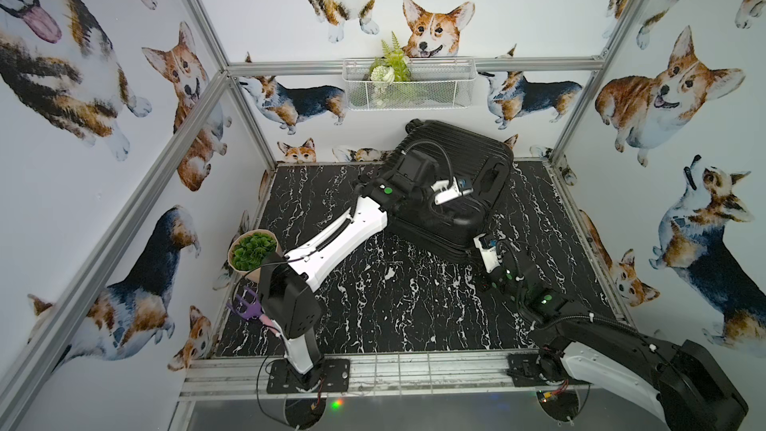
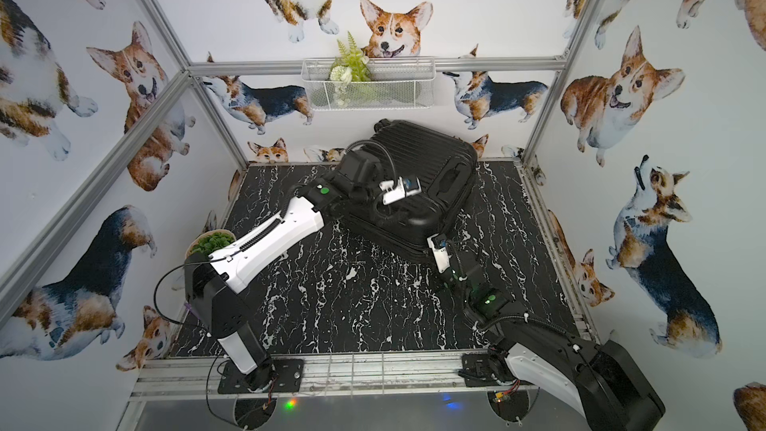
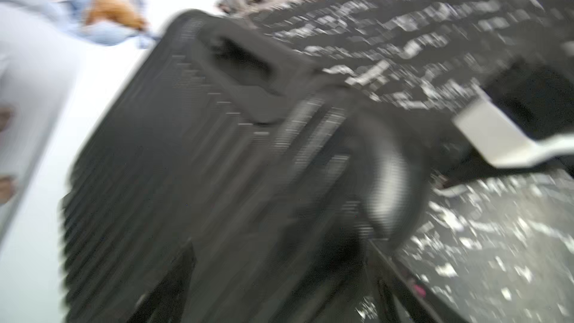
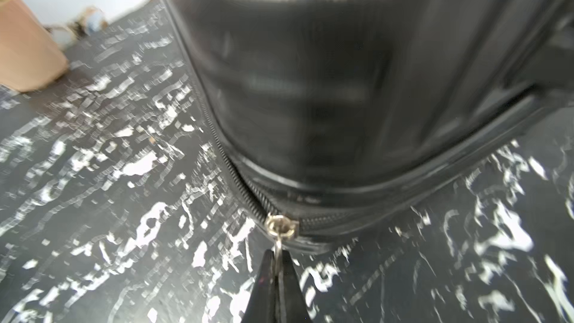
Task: Close the suitcase zippers
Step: Adjust the suitcase at the center of the board.
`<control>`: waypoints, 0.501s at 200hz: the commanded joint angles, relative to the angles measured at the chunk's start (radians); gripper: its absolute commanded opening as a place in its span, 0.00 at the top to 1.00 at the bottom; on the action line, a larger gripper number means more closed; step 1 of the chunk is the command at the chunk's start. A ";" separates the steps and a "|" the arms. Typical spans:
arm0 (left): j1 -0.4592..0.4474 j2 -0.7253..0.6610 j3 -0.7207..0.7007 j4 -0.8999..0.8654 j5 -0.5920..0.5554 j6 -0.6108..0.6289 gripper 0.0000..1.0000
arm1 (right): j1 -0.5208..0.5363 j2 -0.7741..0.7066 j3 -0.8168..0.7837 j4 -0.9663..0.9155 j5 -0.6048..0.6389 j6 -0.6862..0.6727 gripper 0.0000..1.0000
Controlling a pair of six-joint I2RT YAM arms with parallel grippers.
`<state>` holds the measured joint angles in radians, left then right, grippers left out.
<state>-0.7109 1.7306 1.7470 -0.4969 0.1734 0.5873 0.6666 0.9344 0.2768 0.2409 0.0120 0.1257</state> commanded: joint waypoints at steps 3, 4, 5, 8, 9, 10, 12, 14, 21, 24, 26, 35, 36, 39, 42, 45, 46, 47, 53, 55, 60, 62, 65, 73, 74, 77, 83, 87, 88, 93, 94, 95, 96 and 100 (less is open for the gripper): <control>0.102 -0.030 0.016 0.140 -0.068 -0.509 0.23 | 0.002 0.004 -0.001 0.014 -0.001 -0.012 1.00; 0.106 -0.031 0.015 0.141 -0.075 -0.516 0.23 | 0.002 0.004 0.000 0.014 -0.001 -0.012 1.00; 0.109 -0.032 0.012 0.143 -0.080 -0.523 0.24 | 0.003 0.005 0.001 0.015 -0.001 -0.012 1.00; 0.116 -0.035 0.008 0.149 -0.102 -0.546 0.24 | 0.003 0.007 0.001 0.015 -0.003 -0.012 1.00; 0.118 -0.035 0.005 0.151 -0.107 -0.553 0.24 | 0.003 0.007 0.002 0.014 -0.003 -0.012 1.00; 0.121 -0.037 0.003 0.153 -0.113 -0.559 0.25 | 0.002 0.008 0.002 0.015 -0.003 -0.012 1.00; 0.124 -0.039 0.000 0.156 -0.123 -0.569 0.25 | 0.003 0.009 0.002 0.014 -0.003 -0.012 1.00; 0.129 -0.042 -0.005 0.162 -0.132 -0.578 0.25 | 0.003 0.009 0.002 0.015 -0.003 -0.011 1.00; 0.142 -0.052 -0.028 0.185 -0.163 -0.601 0.26 | 0.003 0.011 0.004 0.014 -0.003 -0.012 1.00; 0.147 -0.056 -0.038 0.195 -0.178 -0.612 0.26 | 0.003 0.012 0.005 0.014 -0.003 -0.012 1.00; 0.151 -0.058 -0.045 0.203 -0.189 -0.621 0.27 | 0.002 0.012 0.005 0.014 -0.003 -0.011 1.00; 0.168 -0.063 -0.059 0.219 -0.240 -0.662 0.29 | 0.003 0.015 0.005 0.015 -0.003 -0.010 1.00; 0.170 -0.062 -0.059 0.219 -0.244 -0.667 0.30 | 0.003 0.015 0.006 0.015 -0.003 -0.011 1.00; 0.178 -0.061 -0.060 0.217 -0.262 -0.684 0.31 | 0.003 0.015 0.007 0.014 -0.003 -0.009 1.00; 0.185 -0.059 -0.058 0.212 -0.275 -0.703 0.32 | 0.003 0.015 0.007 0.015 -0.003 -0.009 1.00; 0.192 -0.058 -0.053 0.203 -0.292 -0.719 0.34 | 0.003 0.016 0.007 0.015 -0.003 -0.009 1.00; 0.195 -0.057 -0.052 0.201 -0.297 -0.726 0.35 | 0.002 0.017 0.008 0.015 -0.003 -0.009 1.00; 0.197 -0.056 -0.051 0.198 -0.301 -0.732 0.35 | 0.003 0.017 0.008 0.014 -0.003 -0.008 1.00; 0.214 -0.048 -0.041 0.177 -0.320 -0.764 0.39 | 0.004 0.018 0.010 0.014 -0.003 -0.007 1.00; 0.219 -0.046 -0.037 0.172 -0.324 -0.775 0.40 | 0.003 0.018 0.010 0.013 -0.004 -0.007 1.00; 0.234 -0.038 -0.031 0.155 -0.330 -0.799 0.46 | 0.003 0.020 0.012 0.012 -0.005 -0.007 1.00; 0.239 -0.034 -0.026 0.148 -0.333 -0.810 0.48 | 0.003 0.020 0.013 0.012 -0.006 -0.008 1.00; 0.247 -0.028 -0.020 0.138 -0.338 -0.824 0.51 | 0.002 0.021 0.013 0.012 -0.007 -0.006 1.00; 0.268 -0.010 -0.004 0.112 -0.352 -0.856 0.55 | 0.002 0.024 0.016 0.010 -0.009 -0.006 1.00; 0.271 -0.007 -0.002 0.110 -0.352 -0.860 0.56 | 0.002 0.024 0.016 0.010 -0.009 -0.005 1.00; 0.280 0.001 0.005 0.099 -0.353 -0.870 0.57 | 0.003 0.025 0.016 0.011 -0.010 -0.006 1.00; 0.296 0.018 0.020 0.080 -0.347 -0.885 0.61 | 0.003 0.026 0.019 0.008 -0.010 -0.003 1.00; 0.307 0.031 0.029 0.067 -0.344 -0.893 0.63 | 0.003 0.027 0.021 0.007 -0.012 -0.002 1.00; 0.309 0.035 0.029 0.061 -0.343 -0.894 0.63 | 0.004 0.027 0.022 0.006 -0.012 -0.002 1.00; 0.321 0.053 0.043 0.051 -0.339 -0.899 0.64 | 0.002 0.027 0.024 0.003 -0.013 -0.002 1.00; 0.322 0.057 0.045 0.049 -0.338 -0.900 0.64 | 0.003 0.027 0.024 0.003 -0.013 -0.003 1.00; 0.325 0.060 0.048 0.047 -0.337 -0.900 0.64 | 0.003 0.027 0.024 0.002 -0.013 -0.001 1.00; 0.326 0.065 0.051 0.044 -0.336 -0.901 0.64 | 0.002 0.027 0.024 0.002 -0.015 -0.001 1.00; 0.334 0.080 0.063 0.033 -0.331 -0.902 0.65 | 0.002 0.027 0.025 0.001 -0.014 -0.001 1.00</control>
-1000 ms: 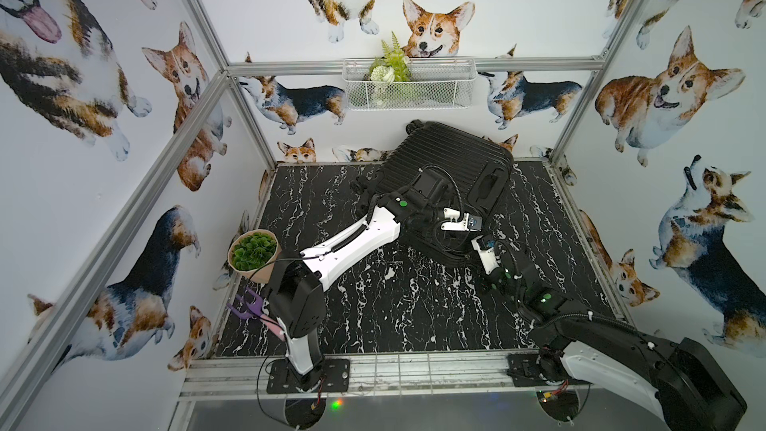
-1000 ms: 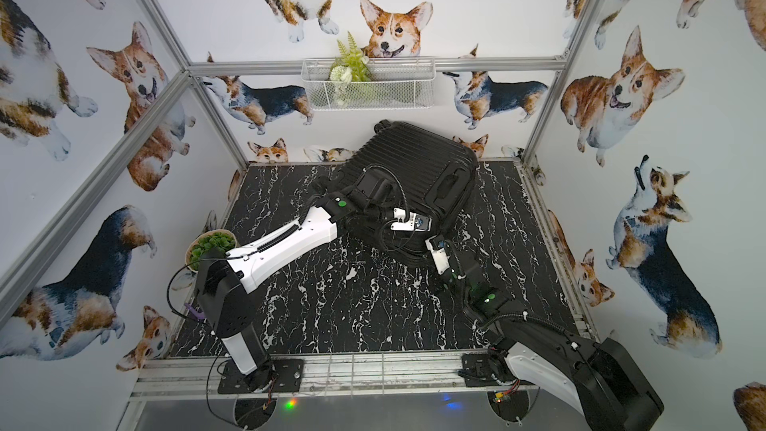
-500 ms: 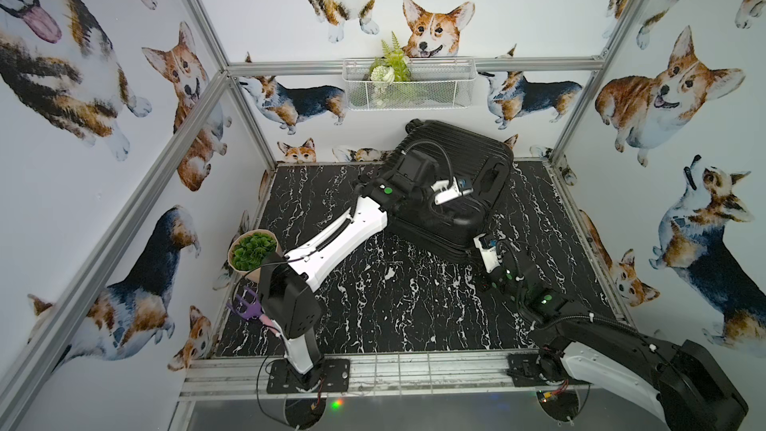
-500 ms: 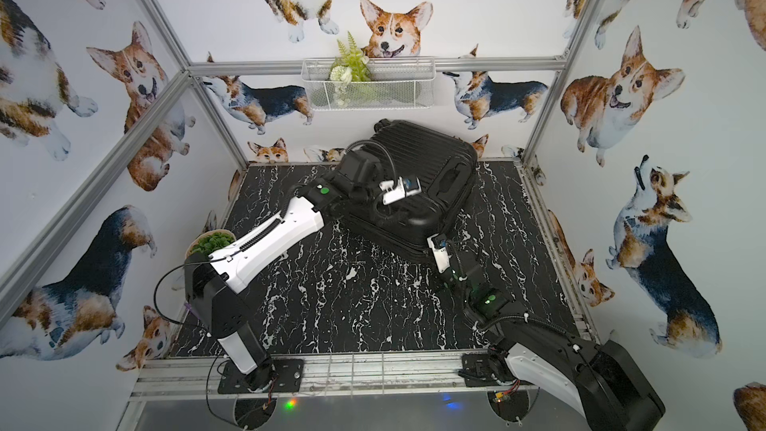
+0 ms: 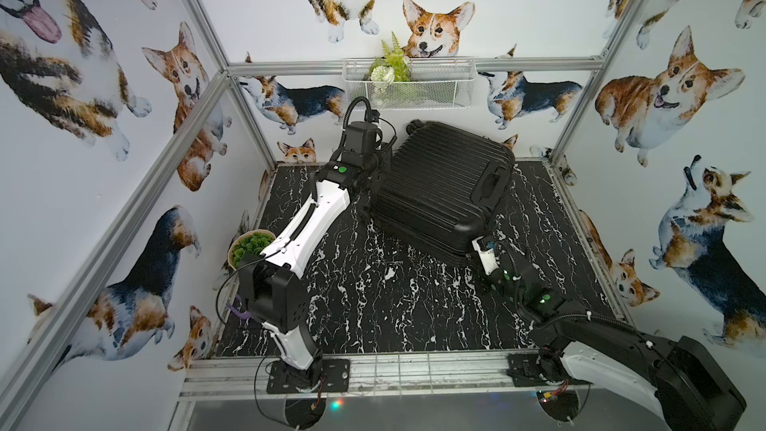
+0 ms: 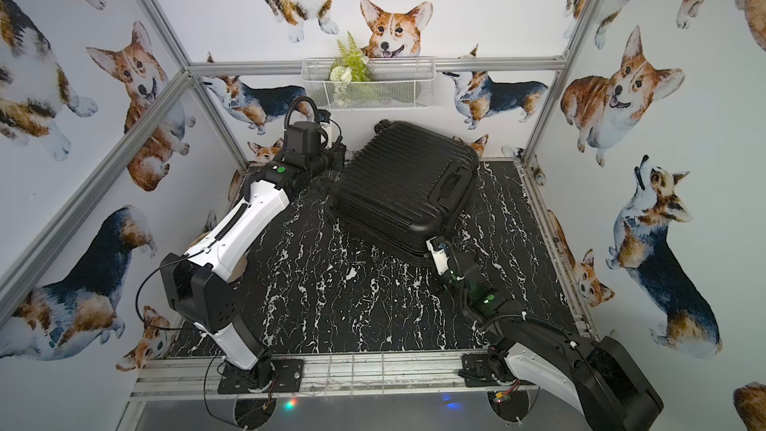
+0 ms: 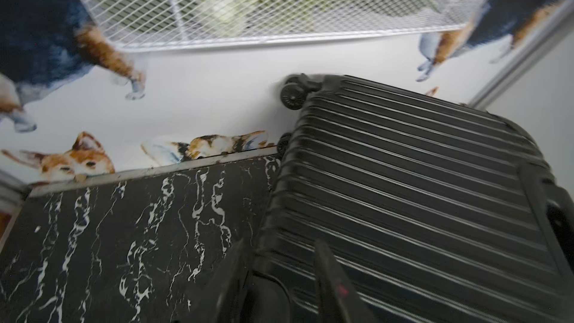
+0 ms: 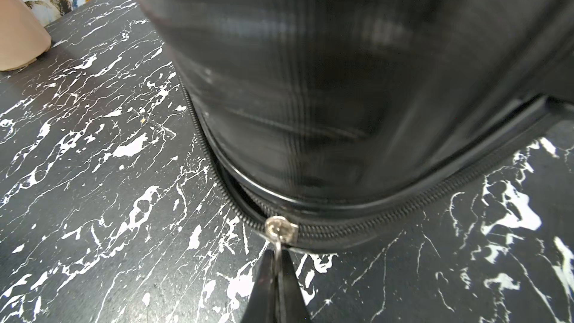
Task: Close the suitcase zippers
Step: Adjust the suitcase at the center of the board.
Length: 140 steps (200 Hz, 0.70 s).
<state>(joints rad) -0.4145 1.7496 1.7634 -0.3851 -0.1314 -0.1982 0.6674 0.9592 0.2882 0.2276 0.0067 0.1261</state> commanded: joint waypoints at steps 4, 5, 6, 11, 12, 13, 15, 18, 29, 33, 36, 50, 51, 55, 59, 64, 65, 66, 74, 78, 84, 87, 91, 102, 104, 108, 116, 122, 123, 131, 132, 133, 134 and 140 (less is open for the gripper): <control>0.044 0.078 0.061 -0.091 -0.018 -0.115 0.65 | 0.003 0.001 0.015 0.014 -0.010 -0.001 1.00; 0.046 0.082 0.066 -0.095 -0.016 -0.115 0.65 | 0.003 0.000 0.015 0.014 -0.009 -0.001 1.00; 0.047 0.086 0.069 -0.098 -0.015 -0.114 0.66 | 0.002 0.001 0.015 0.013 -0.009 -0.001 1.00; 0.052 0.105 0.088 -0.114 -0.005 -0.109 0.66 | 0.001 0.000 0.016 0.010 -0.009 0.000 1.00; 0.054 0.111 0.092 -0.117 -0.004 -0.108 0.67 | 0.002 -0.001 0.016 0.009 -0.009 0.000 1.00; 0.055 0.115 0.097 -0.122 -0.001 -0.108 0.67 | 0.002 -0.002 0.016 0.010 -0.008 0.000 1.00; 0.056 0.123 0.106 -0.129 0.002 -0.105 0.67 | 0.003 -0.002 0.016 0.009 -0.009 0.001 1.00; 0.059 0.138 0.119 -0.143 0.007 -0.103 0.67 | 0.003 -0.003 0.017 0.008 -0.009 0.001 1.00; 0.064 0.182 0.164 -0.183 0.030 -0.090 0.67 | 0.002 -0.009 0.017 0.003 -0.007 0.000 1.00; 0.066 0.197 0.179 -0.197 0.034 -0.084 0.67 | 0.002 -0.012 0.017 0.002 -0.007 0.000 1.00; 0.066 0.208 0.190 -0.207 0.036 -0.081 0.67 | 0.002 -0.013 0.017 0.001 -0.007 0.000 1.00; 0.068 0.253 0.236 -0.256 0.056 -0.062 0.66 | 0.002 -0.020 0.016 -0.003 -0.005 -0.001 1.00; 0.068 0.255 0.240 -0.260 0.058 -0.060 0.66 | 0.002 -0.021 0.016 -0.004 -0.005 -0.001 1.00; 0.069 0.269 0.255 -0.275 0.063 -0.054 0.66 | 0.003 -0.023 0.016 -0.006 -0.005 -0.001 1.00; 0.068 0.284 0.274 -0.298 0.065 -0.049 0.66 | 0.002 -0.025 0.016 -0.008 -0.004 -0.001 1.00; 0.068 0.303 0.295 -0.325 0.067 -0.042 0.65 | 0.003 -0.027 0.016 -0.010 -0.002 -0.001 1.00; 0.068 0.307 0.300 -0.331 0.069 -0.040 0.65 | 0.003 -0.028 0.016 -0.011 -0.001 -0.002 1.00; 0.068 0.309 0.305 -0.338 0.070 -0.038 0.65 | 0.003 -0.029 0.016 -0.012 -0.001 -0.002 1.00; 0.068 0.336 0.339 -0.386 0.072 -0.023 0.65 | 0.002 -0.034 0.016 -0.014 0.003 -0.003 1.00; 0.068 0.349 0.356 -0.412 0.068 -0.016 0.64 | 0.002 -0.037 0.016 -0.016 0.008 -0.003 1.00; 0.068 0.363 0.375 -0.449 0.060 -0.011 0.64 | 0.003 -0.042 0.014 -0.018 0.013 -0.001 1.00; 0.068 0.370 0.383 -0.466 0.057 -0.007 0.64 | 0.002 -0.044 0.014 -0.018 0.016 -0.001 1.00; 0.069 0.376 0.391 -0.486 0.054 -0.004 0.64 | 0.002 -0.049 0.013 -0.020 0.019 -0.003 1.00; 0.067 0.384 0.390 -0.521 0.038 0.007 0.64 | 0.002 -0.061 0.011 -0.023 0.030 -0.004 1.00; 0.067 0.384 0.387 -0.523 0.038 0.010 0.64 | 0.002 -0.063 0.011 -0.024 0.034 -0.005 1.00; 0.067 0.384 0.382 -0.532 0.040 0.020 0.64 | 0.002 -0.066 0.010 -0.024 0.040 -0.005 1.00; 0.068 0.384 0.377 -0.553 0.034 0.030 0.64 | 0.002 -0.075 0.008 -0.026 0.053 -0.006 1.00; 0.067 0.384 0.374 -0.571 0.035 0.039 0.64 | 0.002 -0.082 0.008 -0.029 0.064 -0.008 1.00; 0.066 0.384 0.374 -0.574 0.037 0.042 0.64 | 0.002 -0.083 0.008 -0.029 0.065 -0.008 1.00; 0.065 0.381 0.370 -0.598 0.048 0.060 0.64 | 0.002 -0.092 0.006 -0.034 0.080 -0.011 1.00; 0.064 0.381 0.369 -0.601 0.048 0.062 0.64 | 0.002 -0.093 0.006 -0.034 0.082 -0.011 1.00; 0.064 0.381 0.369 -0.605 0.048 0.063 0.64 | 0.002 -0.094 0.006 -0.034 0.084 -0.010 1.00; 0.064 0.380 0.369 -0.608 0.049 0.065 0.64 | 0.001 -0.095 0.006 -0.034 0.087 -0.010 1.00; 0.061 0.376 0.364 -0.624 0.051 0.077 0.64 | 0.001 -0.101 0.006 -0.036 0.099 -0.012 1.00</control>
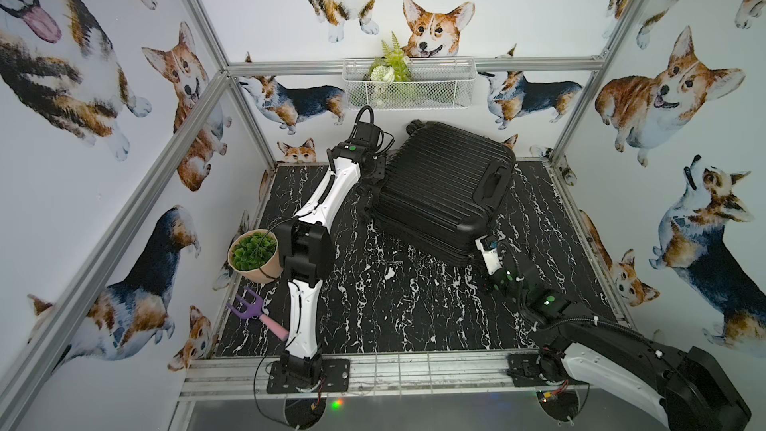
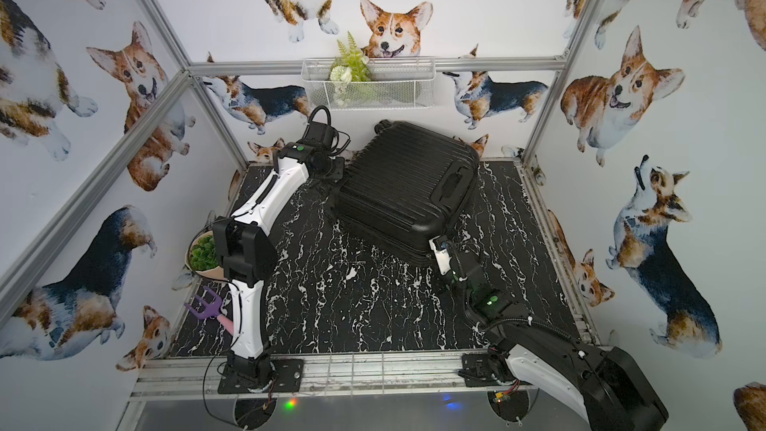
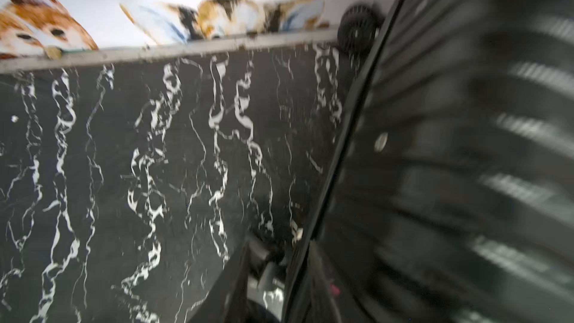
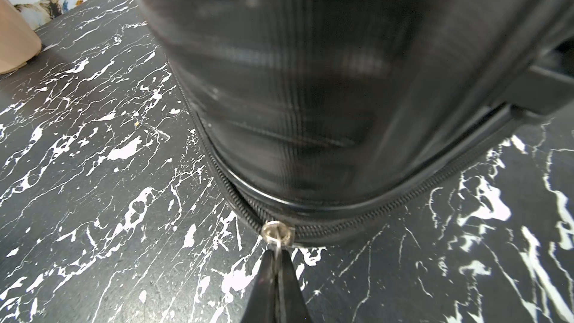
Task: Close the suitcase zippers
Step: Adjust the suitcase at the center of the board.
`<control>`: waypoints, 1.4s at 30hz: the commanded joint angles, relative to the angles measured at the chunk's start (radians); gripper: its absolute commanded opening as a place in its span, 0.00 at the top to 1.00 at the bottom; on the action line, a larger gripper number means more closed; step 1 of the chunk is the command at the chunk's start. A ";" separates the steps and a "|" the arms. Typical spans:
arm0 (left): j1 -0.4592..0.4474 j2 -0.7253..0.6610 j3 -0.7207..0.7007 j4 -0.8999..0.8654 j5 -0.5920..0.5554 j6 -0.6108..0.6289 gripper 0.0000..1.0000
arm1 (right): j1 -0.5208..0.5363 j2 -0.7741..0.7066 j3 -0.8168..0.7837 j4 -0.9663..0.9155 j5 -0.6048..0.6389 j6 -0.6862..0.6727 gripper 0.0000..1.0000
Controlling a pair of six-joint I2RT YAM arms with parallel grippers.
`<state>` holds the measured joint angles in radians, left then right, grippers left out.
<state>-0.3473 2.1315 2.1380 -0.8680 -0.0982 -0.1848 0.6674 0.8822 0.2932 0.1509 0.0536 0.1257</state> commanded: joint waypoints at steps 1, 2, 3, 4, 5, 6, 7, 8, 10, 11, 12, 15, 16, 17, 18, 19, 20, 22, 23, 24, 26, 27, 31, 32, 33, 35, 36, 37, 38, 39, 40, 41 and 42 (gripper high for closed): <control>-0.007 -0.006 -0.013 -0.144 0.019 0.066 0.64 | 0.001 -0.025 0.000 0.040 0.054 -0.012 1.00; -0.011 -0.015 -0.023 -0.157 0.032 0.084 0.64 | 0.002 -0.031 -0.001 0.037 0.070 -0.015 1.00; -0.012 -0.024 -0.039 -0.169 0.050 0.102 0.64 | 0.002 -0.038 -0.004 0.038 0.084 -0.012 1.00; -0.017 -0.030 -0.051 -0.178 0.064 0.115 0.64 | 0.002 -0.042 -0.008 0.041 0.097 -0.009 1.00; -0.020 -0.039 -0.065 -0.187 0.086 0.132 0.64 | 0.003 -0.047 -0.011 0.045 0.111 -0.005 1.00; -0.024 -0.044 -0.076 -0.198 0.099 0.143 0.64 | 0.003 -0.049 -0.012 0.045 0.127 0.002 1.00; -0.029 -0.052 -0.089 -0.210 0.111 0.151 0.64 | 0.001 -0.051 -0.014 0.044 0.145 0.011 1.00; -0.033 -0.065 -0.108 -0.212 0.119 0.157 0.64 | 0.002 -0.049 -0.013 0.042 0.161 0.017 1.00; -0.038 -0.088 -0.156 -0.209 0.143 0.166 0.64 | 0.002 -0.048 -0.011 0.036 0.190 0.032 1.00; -0.042 -0.102 -0.180 -0.207 0.161 0.169 0.64 | 0.003 -0.046 -0.009 0.028 0.208 0.042 1.00; -0.046 -0.113 -0.202 -0.207 0.175 0.172 0.64 | 0.002 -0.048 -0.005 0.022 0.224 0.051 1.00; -0.065 -0.156 -0.274 -0.201 0.185 0.181 0.64 | 0.003 -0.056 0.000 -0.007 0.296 0.089 1.00; -0.072 -0.172 -0.296 -0.198 0.188 0.183 0.64 | 0.002 -0.061 0.000 -0.017 0.319 0.103 1.00; -0.078 -0.187 -0.313 -0.197 0.192 0.181 0.64 | 0.003 -0.067 0.000 -0.024 0.340 0.113 1.00; -0.084 -0.201 -0.332 -0.194 0.201 0.180 0.64 | 0.003 -0.074 0.000 -0.032 0.361 0.126 1.00; -0.091 -0.219 -0.352 -0.189 0.209 0.176 0.64 | 0.002 -0.082 0.000 -0.038 0.381 0.138 1.00; -0.097 -0.234 -0.370 -0.185 0.215 0.173 0.64 | 0.002 -0.088 0.000 -0.043 0.396 0.147 1.00; -0.106 -0.265 -0.406 -0.176 0.229 0.165 0.64 | 0.002 -0.102 -0.002 -0.052 0.421 0.161 1.00; -0.110 -0.281 -0.421 -0.172 0.234 0.157 0.64 | 0.002 -0.108 -0.002 -0.058 0.433 0.165 1.00; -0.114 -0.295 -0.439 -0.168 0.243 0.151 0.64 | 0.001 -0.115 0.001 -0.070 0.451 0.172 1.00; -0.120 -0.320 -0.468 -0.159 0.260 0.141 0.64 | 0.002 -0.122 0.007 -0.095 0.478 0.186 1.00; -0.124 -0.333 -0.485 -0.153 0.274 0.137 0.64 | 0.001 -0.127 0.009 -0.110 0.496 0.198 1.00; -0.133 -0.373 -0.530 -0.146 0.311 0.125 0.64 | 0.000 -0.130 0.014 -0.141 0.522 0.225 1.00; -0.133 -0.384 -0.533 -0.144 0.309 0.125 0.64 | 0.000 -0.128 0.014 -0.142 0.520 0.226 1.00; -0.133 -0.395 -0.532 -0.144 0.291 0.129 0.61 | 0.001 -0.127 0.012 -0.142 0.519 0.228 1.00; -0.132 -0.405 -0.514 -0.154 0.245 0.140 0.57 | 0.000 -0.123 0.011 -0.139 0.514 0.230 1.00; -0.129 -0.410 -0.502 -0.160 0.218 0.146 0.54 | 0.000 -0.120 0.008 -0.135 0.510 0.232 1.00; -0.123 -0.415 -0.481 -0.167 0.179 0.158 0.50 | 0.000 -0.118 0.004 -0.131 0.507 0.232 1.00; -0.113 -0.418 -0.455 -0.175 0.141 0.180 0.46 | 0.000 -0.118 0.002 -0.127 0.504 0.233 1.00; -0.102 -0.419 -0.424 -0.183 0.108 0.210 0.43 | 0.000 -0.118 0.000 -0.123 0.502 0.233 1.00; -0.090 -0.417 -0.393 -0.192 0.090 0.247 0.42 | 0.000 -0.118 -0.004 -0.120 0.499 0.235 1.00; -0.080 -0.415 -0.368 -0.196 0.076 0.291 0.40 | 0.000 -0.119 -0.008 -0.116 0.499 0.235 1.00; -0.070 -0.416 -0.349 -0.189 0.061 0.332 0.38 | 0.001 -0.119 -0.011 -0.112 0.499 0.235 1.00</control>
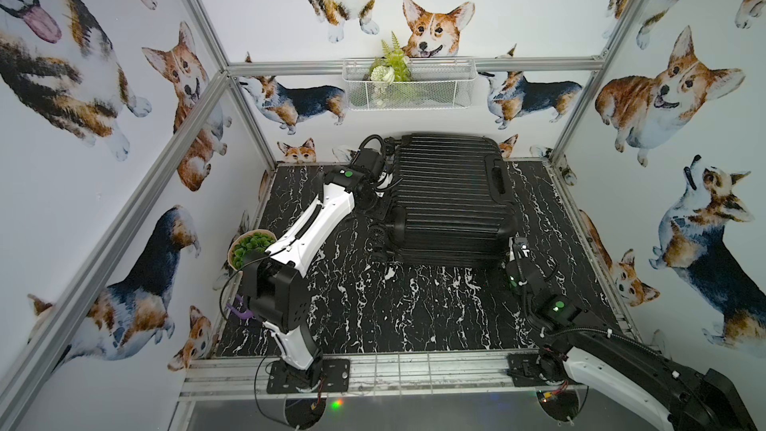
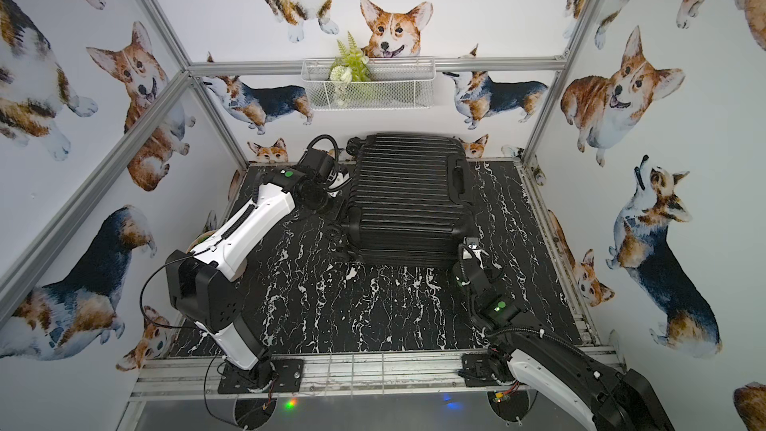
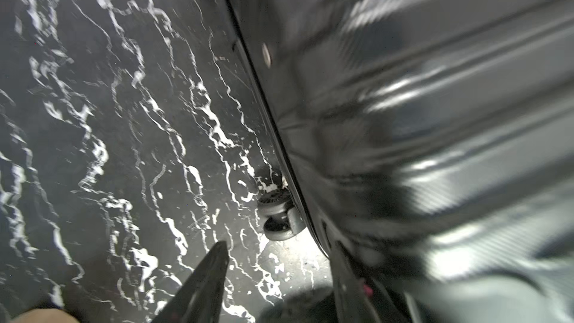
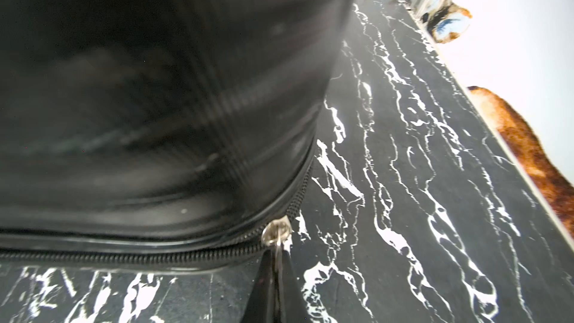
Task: Close the suitcase zippers
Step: Adjust the suitcase at the center of the board, then pick up the suitcase from the center of the board.
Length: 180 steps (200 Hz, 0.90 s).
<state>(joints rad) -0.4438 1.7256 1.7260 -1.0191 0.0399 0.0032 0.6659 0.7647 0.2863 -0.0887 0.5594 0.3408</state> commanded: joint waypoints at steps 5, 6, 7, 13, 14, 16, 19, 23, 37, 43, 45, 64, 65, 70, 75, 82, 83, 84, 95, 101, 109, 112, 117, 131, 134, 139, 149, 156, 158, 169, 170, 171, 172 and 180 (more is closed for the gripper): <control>0.036 -0.011 0.090 -0.039 -0.068 0.245 0.37 | 0.001 -0.001 -0.007 0.129 -0.007 0.020 1.00; 0.038 -0.012 0.092 -0.039 -0.065 0.255 0.37 | 0.001 -0.001 -0.007 0.130 -0.007 0.020 1.00; 0.038 -0.013 0.093 -0.039 -0.062 0.265 0.37 | 0.001 -0.001 -0.007 0.130 -0.007 0.020 1.00; 0.042 -0.017 0.096 -0.038 -0.039 0.336 0.37 | 0.001 -0.001 -0.006 0.130 -0.009 0.020 1.00; 0.044 -0.018 0.096 -0.038 -0.035 0.347 0.37 | 0.001 -0.001 -0.007 0.130 -0.009 0.020 1.00; 0.047 -0.022 0.094 -0.037 -0.024 0.370 0.37 | 0.001 -0.001 -0.007 0.130 -0.009 0.020 1.00; 0.051 -0.027 0.089 -0.034 -0.004 0.411 0.37 | 0.002 -0.001 -0.007 0.131 -0.008 0.020 1.00; 0.057 -0.032 0.081 -0.031 0.025 0.461 0.37 | 0.001 -0.001 -0.007 0.132 -0.009 0.020 1.00; 0.090 -0.059 0.037 -0.023 0.149 0.662 0.37 | 0.001 0.001 -0.009 0.136 -0.014 0.015 1.00; 0.107 -0.060 0.018 -0.035 0.225 0.765 0.37 | 0.001 0.001 -0.009 0.136 -0.018 0.014 1.00; 0.113 -0.060 0.012 -0.042 0.249 0.807 0.37 | 0.001 0.001 -0.009 0.136 -0.019 0.014 1.00; 0.160 -0.111 -0.040 -0.053 0.370 1.012 0.36 | 0.001 0.001 -0.009 0.135 -0.022 0.012 1.00; 0.164 -0.112 -0.040 -0.056 0.377 1.021 0.36 | 0.001 0.001 -0.009 0.135 -0.022 0.012 1.00; 0.178 -0.112 -0.037 -0.077 0.410 1.067 0.36 | 0.001 -0.001 -0.009 0.133 -0.024 0.012 1.00; 0.192 -0.109 -0.030 -0.103 0.444 1.104 0.35 | 0.001 -0.001 -0.009 0.133 -0.023 0.012 1.00; 0.209 -0.100 -0.008 -0.153 0.487 1.154 0.35 | 0.001 -0.003 -0.011 0.135 -0.026 0.011 1.00; 0.211 -0.097 -0.003 -0.164 0.492 1.161 0.35 | 0.002 -0.004 -0.011 0.136 -0.026 0.011 1.00; 0.211 -0.095 0.000 -0.174 0.497 1.168 0.35 | 0.003 -0.004 -0.012 0.136 -0.027 0.011 1.00; 0.225 -0.073 0.038 -0.267 0.541 1.259 0.35 | 0.002 -0.005 -0.012 0.135 -0.029 0.009 1.00; 0.226 -0.073 0.048 -0.292 0.546 1.283 0.35 | 0.001 -0.007 -0.012 0.133 -0.029 0.009 1.00; 0.226 -0.049 0.053 -0.311 0.553 1.301 0.34 | 0.001 -0.008 -0.012 0.133 -0.029 0.009 1.00; 0.226 -0.045 0.053 -0.315 0.555 1.307 0.33 | 0.001 -0.008 -0.013 0.134 -0.029 0.009 1.00; 0.227 -0.043 0.051 -0.312 0.559 1.308 0.32 | 0.001 -0.008 -0.013 0.134 -0.029 0.009 1.00; 0.225 -0.034 0.042 -0.310 0.575 1.311 0.29 | 0.001 -0.011 -0.012 0.130 -0.030 0.006 1.00; 0.223 -0.032 0.040 -0.307 0.577 1.307 0.29 | 0.001 -0.011 -0.012 0.130 -0.030 0.006 1.00; 0.219 -0.027 0.038 -0.299 0.578 1.300 0.29 | 0.002 -0.013 -0.012 0.130 -0.032 0.005 1.00; 0.213 -0.014 0.039 -0.300 0.583 1.294 0.29 | 0.001 -0.016 -0.013 0.130 -0.034 0.001 1.00; 0.207 -0.004 0.042 -0.297 0.581 1.285 0.28 | 0.001 -0.017 -0.013 0.130 -0.036 -0.002 1.00; 0.206 -0.001 0.043 -0.297 0.579 1.284 0.28 | 0.001 -0.018 -0.013 0.130 -0.036 -0.002 1.00; 0.198 0.014 0.050 -0.301 0.576 1.276 0.25 | 0.001 -0.018 -0.013 0.130 -0.039 -0.003 1.00; 0.197 0.016 0.050 -0.301 0.574 1.276 0.25 | 0.001 -0.018 -0.014 0.130 -0.039 -0.003 1.00; 0.196 0.018 0.051 -0.301 0.574 1.276 0.25 | 0.001 -0.018 -0.013 0.130 -0.039 -0.003 1.00; 0.197 0.019 0.052 -0.302 0.572 1.276 0.25 | 0.002 -0.018 -0.013 0.130 -0.039 -0.003 1.00; 0.188 0.032 0.056 -0.309 0.564 1.278 0.24 | 0.002 -0.018 -0.014 0.130 -0.041 -0.003 1.00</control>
<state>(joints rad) -0.2379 1.7241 1.7668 -1.2789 0.5850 1.2221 0.6659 0.7521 0.2687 -0.0525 0.5232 0.3397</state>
